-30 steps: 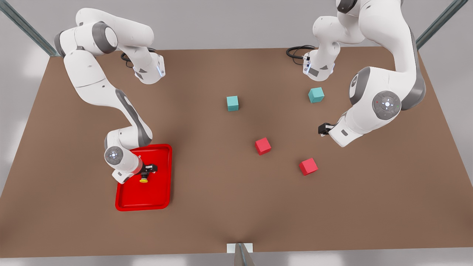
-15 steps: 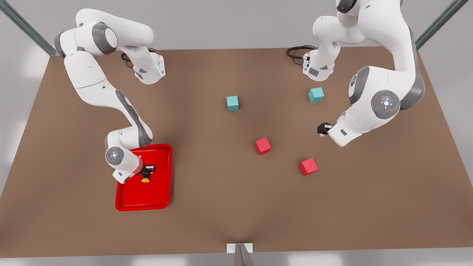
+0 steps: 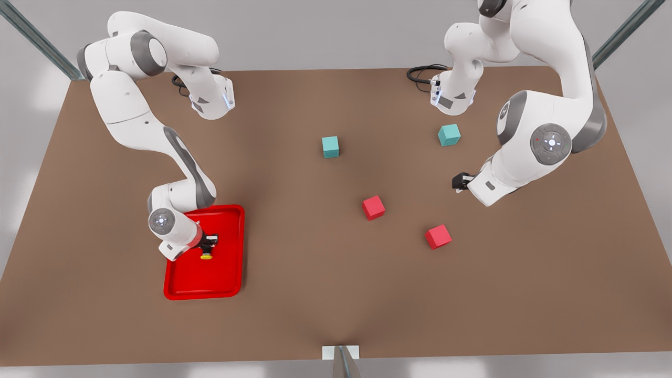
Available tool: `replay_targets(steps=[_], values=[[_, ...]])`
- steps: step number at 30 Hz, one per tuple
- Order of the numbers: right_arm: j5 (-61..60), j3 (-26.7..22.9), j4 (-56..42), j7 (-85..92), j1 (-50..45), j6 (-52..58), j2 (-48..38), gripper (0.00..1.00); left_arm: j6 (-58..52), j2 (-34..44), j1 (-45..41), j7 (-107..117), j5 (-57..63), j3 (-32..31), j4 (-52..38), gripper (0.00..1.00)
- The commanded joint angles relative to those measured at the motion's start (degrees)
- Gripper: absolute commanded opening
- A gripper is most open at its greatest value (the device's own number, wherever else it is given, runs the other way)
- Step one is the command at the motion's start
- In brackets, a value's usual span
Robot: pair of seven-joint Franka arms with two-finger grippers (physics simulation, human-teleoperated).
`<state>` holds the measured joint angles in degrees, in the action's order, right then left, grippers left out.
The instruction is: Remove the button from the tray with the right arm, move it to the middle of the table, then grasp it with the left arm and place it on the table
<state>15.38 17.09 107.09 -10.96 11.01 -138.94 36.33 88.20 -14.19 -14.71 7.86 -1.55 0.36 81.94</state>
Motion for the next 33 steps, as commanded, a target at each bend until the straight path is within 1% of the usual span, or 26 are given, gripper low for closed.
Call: replay_targets(steps=[1,6,7,9,10,13,15,16,17,18,19,21,23,25,27,28,30,32,33], values=[[0.0,0.05,-0.04,-0.11,0.24,1.21,-0.29,0.52,0.04,-0.05,0.03,-0.03,0.05,-0.01,-0.02,1.0],[-0.35,1.37,-0.04,-0.02,1.21,3.68,-2.23,0.5,-0.05,0.13,0.65,-0.12,0.14,0.08,-0.02,1.0],[-0.61,1.81,-0.13,0.06,1.3,4.46,-3.1,0.5,-0.13,0.13,0.65,-0.12,2.77,0.08,-0.02,1.0],[-2.01,2.07,-0.83,0.06,0.68,8.59,-5.12,0.5,-0.05,0.21,0.74,-0.03,3.39,0.43,-0.11,1.0],[-5.18,2.16,-3.2,0.5,0.24,12.99,-5.74,0.5,-0.13,0.3,0.82,-0.12,3.39,0.78,-0.37,1.0],[-10.01,1.9,-9.17,-3.18,-5.11,19.4,-6.01,0.5,-1.01,0.48,0.82,-0.03,5.15,0.87,-0.46,1.0],[-13.7,0.32,-14.44,-8.63,-10.99,23.18,-4.95,0.5,-1.01,0.48,0.82,-0.03,5.15,0.87,-0.38,1.0],[-18.27,-5.21,-16.65,-9.43,-17.59,24.07,-4.69,0.5,-1.1,0.48,0.91,-0.03,5.15,0.96,-0.38,1.0],[-23.46,-12.07,-19.63,-10.3,-25.41,25.74,-4.07,0.5,-1.98,0.48,0.91,-0.03,5.85,0.96,-0.38,1.0],[-27.85,-17.52,-22.27,-11.27,-31.56,26.61,-2.4,0.5,-1.98,0.48,0.91,-0.03,5.85,0.87,-0.38,1.0],[-30.49,-20.69,-25.35,-13.2,-35.7,28.02,-0.3,0.5,-1.98,0.48,0.91,-0.03,5.94,0.96,-0.38,1.0],[-33.83,-23.06,-31.76,-17.95,-40.36,28.81,4.54,0.51,-1.98,0.48,0.91,-0.03,5.94,1.04,-0.38,1.0],[-38.75,-27.72,-39.14,-21.91,-45.98,30.92,10.43,0.51,-1.98,0.48,0.91,-0.03,5.94,0.96,-0.38,1.0],[-43.59,-32.46,-43.28,-24.63,-50.99,32.59,14.74,0.51,-1.89,0.48,0.83,-0.03,5.94,0.96,-0.38,1.0],[-49.04,-36.68,-43.54,-24.81,-55.91,32.42,16.4,0.51,-1.81,0.39,0.82,0.05,5.94,0.96,-0.46,1.0],[-52.64,-39.15,-47.41,-26.74,-57.41,32.42,19.48,0.51,-1.89,0.39,0.82,0.05,5.94,0.96,-0.46,1.0],[-54.67,-38.97,-53.91,-29.38,-58.47,31.01,24.75,0.51,-1.89,0.39,0.82,0.14,5.85,0.87,-0.46,1.0],[-56.16,-38.44,-56.55,-31.75,-58.73,25.13,27.39,0.52,-1.89,0.48,0.82,0.14,5.85,0.87,-0.46,1.0],[-56.34,-37.13,-57.78,-33.5,-58.73,22.58,28.09,0.52,-1.89,0.48,0.82,0.23,5.94,0.87,-0.46,1.0]])
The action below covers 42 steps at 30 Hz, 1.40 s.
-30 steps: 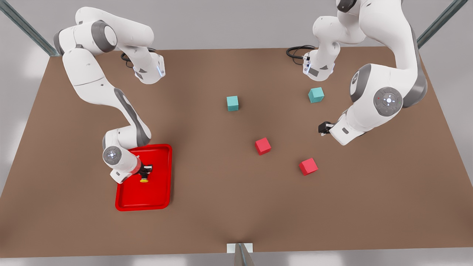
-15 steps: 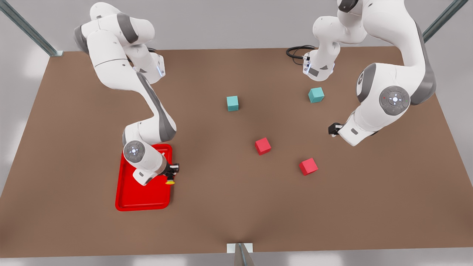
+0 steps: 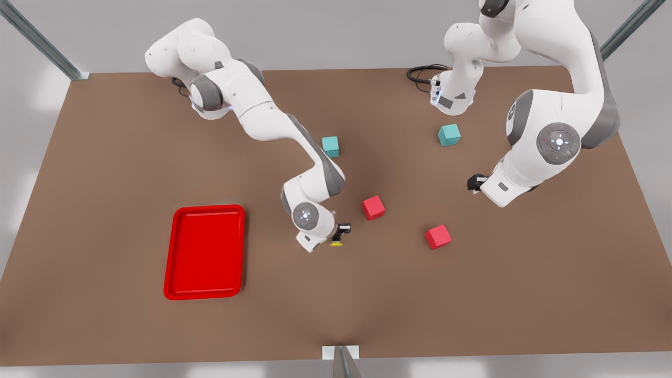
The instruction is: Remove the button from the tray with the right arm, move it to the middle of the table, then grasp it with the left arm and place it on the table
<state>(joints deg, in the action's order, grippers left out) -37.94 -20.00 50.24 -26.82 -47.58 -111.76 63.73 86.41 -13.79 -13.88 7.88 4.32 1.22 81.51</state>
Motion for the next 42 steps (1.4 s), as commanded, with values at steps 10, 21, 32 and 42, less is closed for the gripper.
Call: replay_targets(steps=[10,21,32,42], values=[[-4.16,5.94,-7.87,-37.08,-0.5,-28.25,6.58,1.0,0.08,-0.18,-0.62,0.3,-0.19,-0.43,-0.12,1.0],[42.67,33.45,39.68,21.37,58.91,9.71,-39.39,1.0,6.23,-12.92,-13.27,13.48,-3.36,-6.93,-14.62,1.0],[37.41,22.9,39.41,28.67,55.14,13.41,-51.51,1.0,17.48,-26.02,-17.41,16.03,-2.13,-6.75,-13.48,1.0],[37.5,22.81,39.15,33.59,57.86,12.18,-50.72,1.0,27.68,-35.07,-20.31,8.03,-0.37,-6.23,-12.69,1.0]])
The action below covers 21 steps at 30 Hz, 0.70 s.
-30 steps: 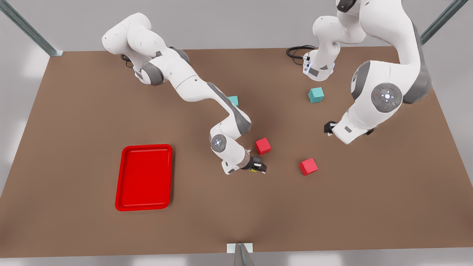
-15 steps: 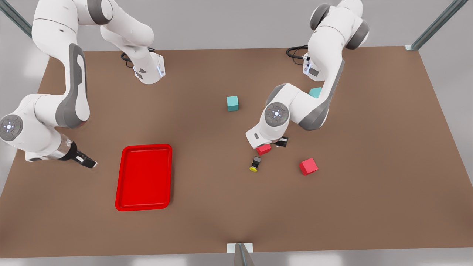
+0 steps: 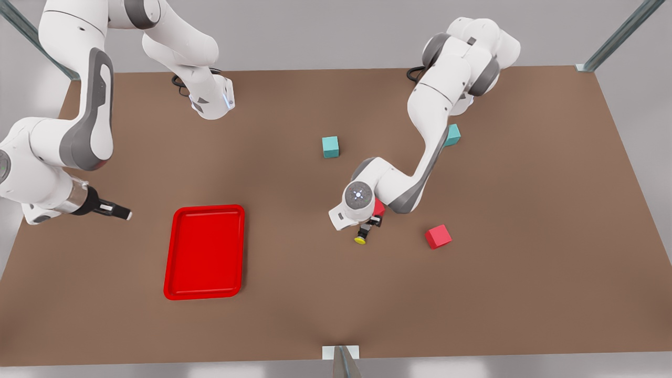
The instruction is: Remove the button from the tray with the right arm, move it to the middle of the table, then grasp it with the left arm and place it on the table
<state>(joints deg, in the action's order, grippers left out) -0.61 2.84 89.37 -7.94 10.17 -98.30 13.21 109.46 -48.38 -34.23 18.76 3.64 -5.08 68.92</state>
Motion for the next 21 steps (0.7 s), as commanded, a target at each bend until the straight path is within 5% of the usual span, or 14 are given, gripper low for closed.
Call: replay_targets(steps=[1,21], values=[[0.08,-0.11,-0.25,14.71,0.29,-2.16,0.06,1.0,4.62,-0.57,0.21,-3.99,0.93,0.16,-0.1,1.0],[-0.36,0.15,-1.13,14.09,-0.15,-4.8,2.79,1.0,12.7,-3.91,1.09,-9.35,3.12,0.16,7.02,1.0]])
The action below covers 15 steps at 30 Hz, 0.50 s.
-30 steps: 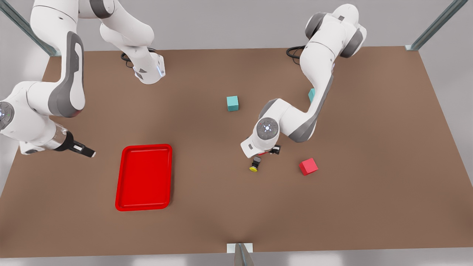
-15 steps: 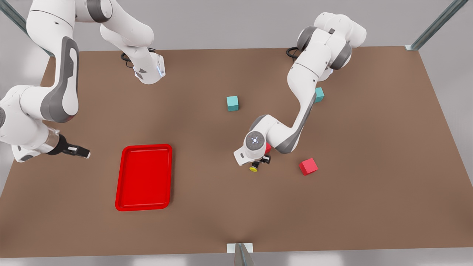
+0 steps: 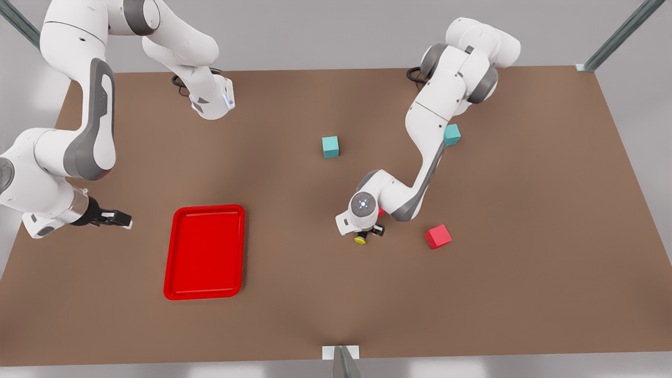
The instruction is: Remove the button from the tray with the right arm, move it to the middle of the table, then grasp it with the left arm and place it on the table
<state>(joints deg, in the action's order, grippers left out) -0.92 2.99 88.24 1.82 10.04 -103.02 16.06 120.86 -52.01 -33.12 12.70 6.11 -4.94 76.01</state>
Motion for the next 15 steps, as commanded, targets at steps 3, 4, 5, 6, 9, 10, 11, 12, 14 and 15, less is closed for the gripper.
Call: replay_targets(steps=[3,4,5,6,9,10,11,12,14,15], values=[[-0.13,0.0,-0.08,4.33,-0.02,-0.08,-0.06,1.0,1.31,-0.28,0.34,-3.47,0.39,-0.07,-0.07,1.0],[-0.13,0.0,-0.08,4.33,-0.02,0.01,-0.06,1.0,1.22,-0.2,0.34,-3.21,0.22,-0.07,-0.16,1.0],[-0.13,0.0,-0.08,4.33,-0.02,0.1,-0.06,1.0,1.31,-0.2,0.34,-3.21,0.13,-0.07,-0.16,1.0],[-0.13,0.0,-0.08,4.33,-0.02,0.1,-0.06,1.0,1.31,-0.2,0.34,-3.21,0.13,-0.07,-0.16,1.0],[-0.13,0.0,-0.08,4.33,-0.02,0.1,-0.15,1.0,1.31,-0.72,0.25,-3.21,0.13,-0.07,-0.16,1.0],[-0.13,0.0,-0.08,4.33,-0.02,0.1,-0.15,1.0,1.31,-0.81,0.25,-3.21,0.04,-0.07,-0.16,1.0],[-0.22,0.0,-0.08,4.33,-0.02,0.1,-0.15,1.0,1.31,-0.9,0.25,-3.21,0.13,-0.07,-0.16,1.0],[-0.22,0.0,-0.08,4.33,-0.02,0.1,-0.15,1.0,1.31,-0.99,0.25,-3.21,0.13,-0.07,-0.16,1.0],[-0.22,0.0,-0.08,4.33,-0.02,0.1,-0.15,1.0,1.22,-0.99,0.25,-2.86,0.13,-0.07,-0.16,0.88],[-0.22,0.0,-0.08,4.33,-0.02,0.1,-0.15,1.0,1.22,-0.99,0.25,-2.77,0.13,-0.07,-0.24,0.8]])
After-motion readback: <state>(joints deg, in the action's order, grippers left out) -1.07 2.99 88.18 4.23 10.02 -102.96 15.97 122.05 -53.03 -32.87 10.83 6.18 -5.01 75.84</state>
